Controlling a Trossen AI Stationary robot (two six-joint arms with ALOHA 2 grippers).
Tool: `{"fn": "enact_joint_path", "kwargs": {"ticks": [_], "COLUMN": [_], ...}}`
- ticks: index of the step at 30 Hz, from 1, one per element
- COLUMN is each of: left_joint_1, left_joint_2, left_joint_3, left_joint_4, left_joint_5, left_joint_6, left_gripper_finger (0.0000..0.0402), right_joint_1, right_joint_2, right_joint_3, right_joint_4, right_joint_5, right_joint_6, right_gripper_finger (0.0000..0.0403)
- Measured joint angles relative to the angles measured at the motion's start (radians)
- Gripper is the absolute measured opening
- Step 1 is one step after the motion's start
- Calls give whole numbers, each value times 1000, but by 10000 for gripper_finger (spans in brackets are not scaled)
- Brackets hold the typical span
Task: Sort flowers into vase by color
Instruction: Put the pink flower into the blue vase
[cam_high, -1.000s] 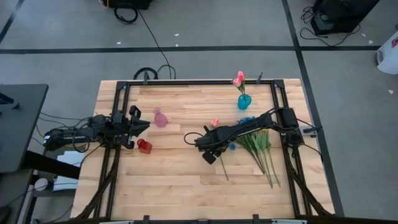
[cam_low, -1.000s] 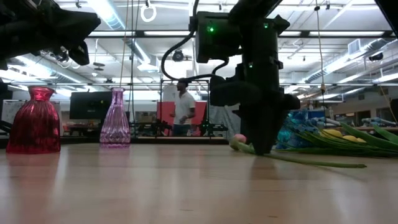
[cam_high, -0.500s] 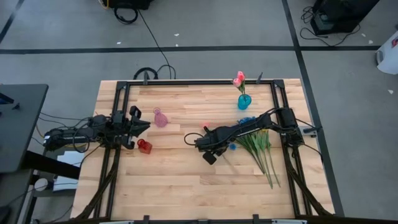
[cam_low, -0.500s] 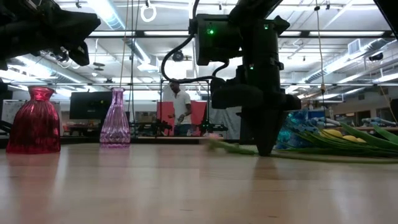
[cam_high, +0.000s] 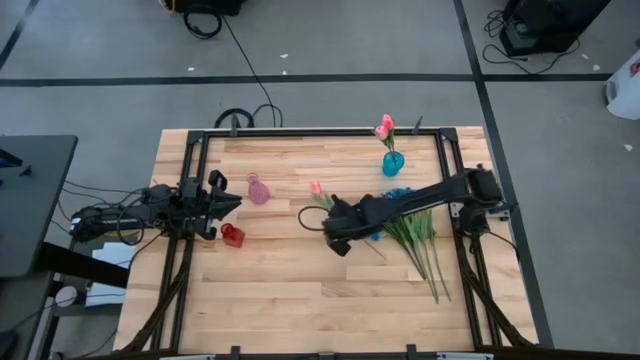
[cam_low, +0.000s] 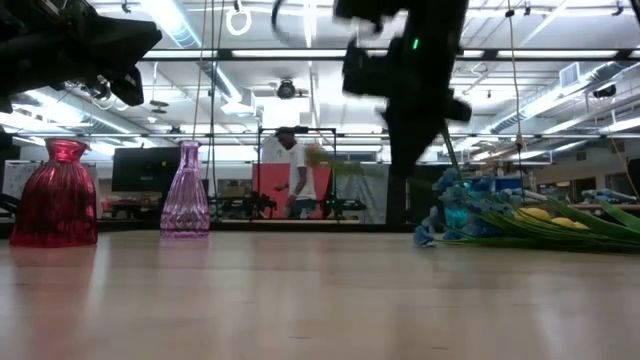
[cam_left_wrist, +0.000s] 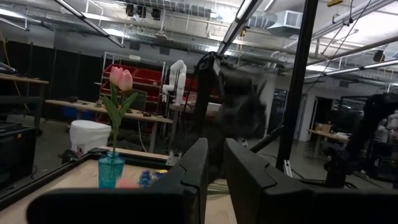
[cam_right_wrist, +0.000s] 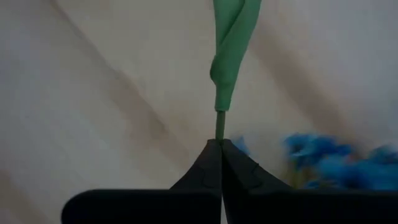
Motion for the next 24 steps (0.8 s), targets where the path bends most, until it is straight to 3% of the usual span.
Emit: {"fn": "enact_joint_path", "kwargs": {"ticks": [6,10,15,18,24], "left_joint_1": [0,0,0,0,0], "left_joint_2": [0,0,0,0,0], "left_joint_3": [0,0,0,0,0], "left_joint_4": [0,0,1,1,8], "left_joint_5": [25,27,27,17,10], "left_joint_6": [-18,-20,-19,-19,-15], "left_gripper_finger": [56,56,56,56,56], "right_joint_1": [110,218,305,299,168], "right_joint_2": [-227,-359,-491,-550,-617], "right_joint_3": [-45,-153,-324,-426,-593], "right_joint_4": [-1,3,7,12,61], "right_joint_5": [443,760,1054,1150,1176], "right_joint_6": [40,139,294,394,503], "right_gripper_finger": [2,1,1,0,0]}}
